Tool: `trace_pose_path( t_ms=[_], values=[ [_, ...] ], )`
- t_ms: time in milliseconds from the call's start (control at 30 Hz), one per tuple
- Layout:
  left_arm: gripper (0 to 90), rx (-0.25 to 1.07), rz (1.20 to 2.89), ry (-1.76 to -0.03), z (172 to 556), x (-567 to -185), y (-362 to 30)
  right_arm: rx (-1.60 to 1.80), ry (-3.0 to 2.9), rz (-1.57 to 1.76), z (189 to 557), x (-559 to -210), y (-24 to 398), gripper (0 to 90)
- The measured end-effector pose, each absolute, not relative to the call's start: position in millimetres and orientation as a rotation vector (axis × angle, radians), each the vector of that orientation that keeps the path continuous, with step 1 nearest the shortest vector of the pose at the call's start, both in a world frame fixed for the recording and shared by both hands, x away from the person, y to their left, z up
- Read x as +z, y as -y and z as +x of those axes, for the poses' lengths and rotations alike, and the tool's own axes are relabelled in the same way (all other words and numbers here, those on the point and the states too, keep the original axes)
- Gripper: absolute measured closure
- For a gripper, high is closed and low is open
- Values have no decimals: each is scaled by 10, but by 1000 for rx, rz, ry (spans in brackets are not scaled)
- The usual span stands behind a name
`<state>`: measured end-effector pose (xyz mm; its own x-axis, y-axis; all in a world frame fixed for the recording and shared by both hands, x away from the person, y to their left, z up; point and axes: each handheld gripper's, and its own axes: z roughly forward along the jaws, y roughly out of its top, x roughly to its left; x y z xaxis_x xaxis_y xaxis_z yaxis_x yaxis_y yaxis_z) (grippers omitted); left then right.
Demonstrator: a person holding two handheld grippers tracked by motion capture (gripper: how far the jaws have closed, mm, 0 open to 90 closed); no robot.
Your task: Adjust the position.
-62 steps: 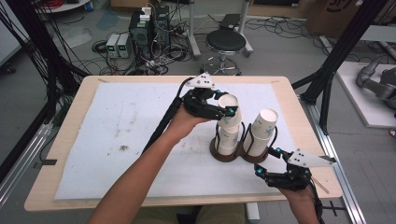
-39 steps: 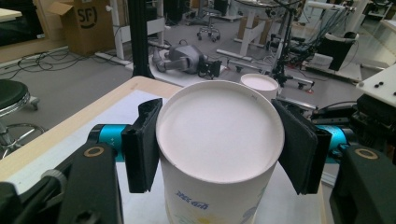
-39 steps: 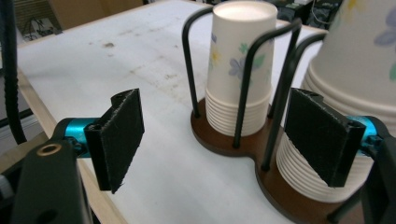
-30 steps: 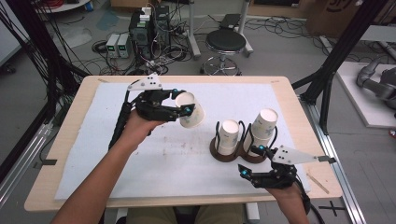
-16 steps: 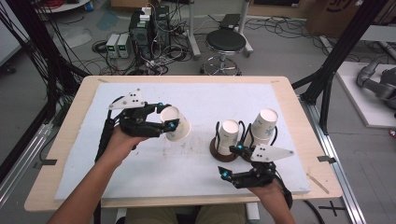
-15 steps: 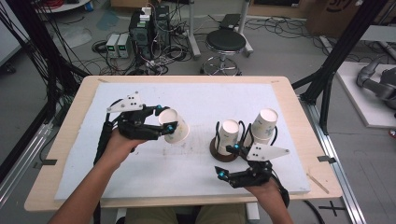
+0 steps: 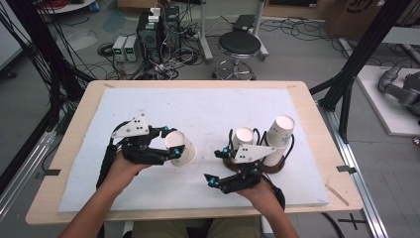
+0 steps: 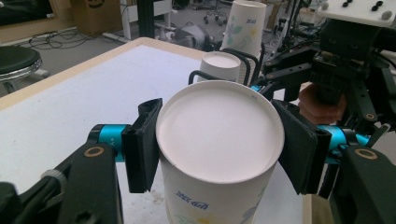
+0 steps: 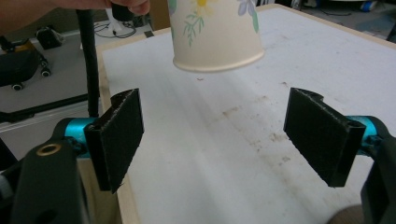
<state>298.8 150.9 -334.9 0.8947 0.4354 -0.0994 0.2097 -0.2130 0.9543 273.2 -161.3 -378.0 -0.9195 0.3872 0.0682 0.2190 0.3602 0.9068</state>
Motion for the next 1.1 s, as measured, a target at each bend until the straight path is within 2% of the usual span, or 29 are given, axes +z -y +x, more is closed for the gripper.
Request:
trace_pose_path(
  t_ms=[1000,1067,1100],
  values=[
    [376,114,1839,-370,2863,-3477,-1308,1722,-2578,408,2984,-3942,1193,209],
    [375,111,1836,-362,2860,-3476,-1313,1767,-2580,386,3003,-3957,1197,264],
    [376,111,1836,-362,2860,-3476,-1313,1767,-2580,386,3003,-3957,1197,264]
  ],
)
